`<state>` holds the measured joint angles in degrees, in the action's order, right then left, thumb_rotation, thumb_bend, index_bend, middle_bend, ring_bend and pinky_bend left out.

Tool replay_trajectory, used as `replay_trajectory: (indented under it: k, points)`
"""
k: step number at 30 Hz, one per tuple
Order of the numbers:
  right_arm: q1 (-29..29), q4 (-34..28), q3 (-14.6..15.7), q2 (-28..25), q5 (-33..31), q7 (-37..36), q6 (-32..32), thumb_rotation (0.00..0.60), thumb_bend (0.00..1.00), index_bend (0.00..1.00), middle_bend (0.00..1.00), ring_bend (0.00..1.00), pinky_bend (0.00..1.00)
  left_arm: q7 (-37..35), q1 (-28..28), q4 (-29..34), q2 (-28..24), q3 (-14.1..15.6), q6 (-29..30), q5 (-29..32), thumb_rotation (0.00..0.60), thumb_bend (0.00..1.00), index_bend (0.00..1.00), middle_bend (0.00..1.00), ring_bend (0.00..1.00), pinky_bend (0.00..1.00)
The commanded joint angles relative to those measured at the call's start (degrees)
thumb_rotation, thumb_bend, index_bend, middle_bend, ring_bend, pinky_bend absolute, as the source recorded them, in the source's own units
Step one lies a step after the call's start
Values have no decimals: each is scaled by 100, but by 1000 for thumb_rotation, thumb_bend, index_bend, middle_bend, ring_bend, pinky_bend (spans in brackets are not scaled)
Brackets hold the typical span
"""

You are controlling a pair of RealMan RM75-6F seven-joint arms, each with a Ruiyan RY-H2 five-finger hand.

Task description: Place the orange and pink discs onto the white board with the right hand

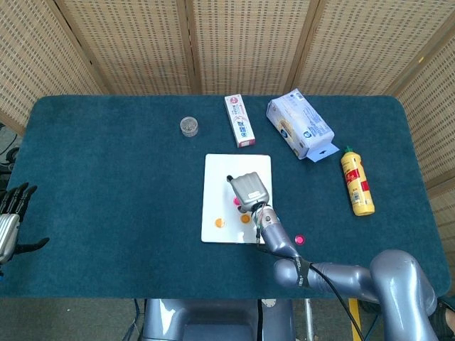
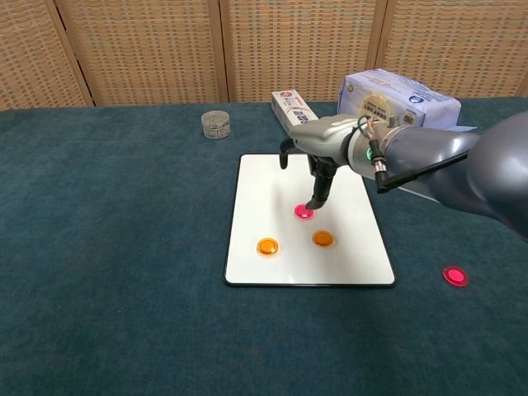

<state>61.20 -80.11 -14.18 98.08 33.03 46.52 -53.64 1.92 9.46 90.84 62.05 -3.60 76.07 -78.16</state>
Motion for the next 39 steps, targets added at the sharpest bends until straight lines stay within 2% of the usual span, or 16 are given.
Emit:
replay_trajectory:
  k: [1,5,8,11,18,27,39]
  points:
    - [-254,-442,204,-367,409,-250,-152,600,251,247,968,954,1000,-2,0,1,2,2,0,-2,600,0,0,0,0,0]
    - [-672,-930,588,-899,1024,-620,-283,600,260,332,968,954,1000,15,-11,14,3,27,34,-58,600,0,0,0,0,0]
    - [-969,-1158,846,-1231,1414,-930,-349,600,260,357,968,954,1000,34,-18,26,7,46,57,-101,600,0,0,0,0,0]
    - [-1479,-1384,1271,-1715,2007,-1478,-513,600,260,385,968,954,1000,56,-36,41,14,62,101,-138,600,0,0,0,0,0]
    - [-2169,-1181,1777,-2056,3058,-2432,-709,600,309,395,968,954,1000,93,-90,89,17,94,236,-241,600,0,0,0,0,0]
    - [-2580,-900,1909,-1975,3631,-2902,-810,600,311,401,968,954,1000,151,-116,116,33,114,300,-299,600,0,0,0,0,0]
    - [-2756,-578,1819,-1677,3759,-2927,-604,600,311,405,968,954,1000,178,-109,104,48,105,277,-276,600,0,0,0,0,0]
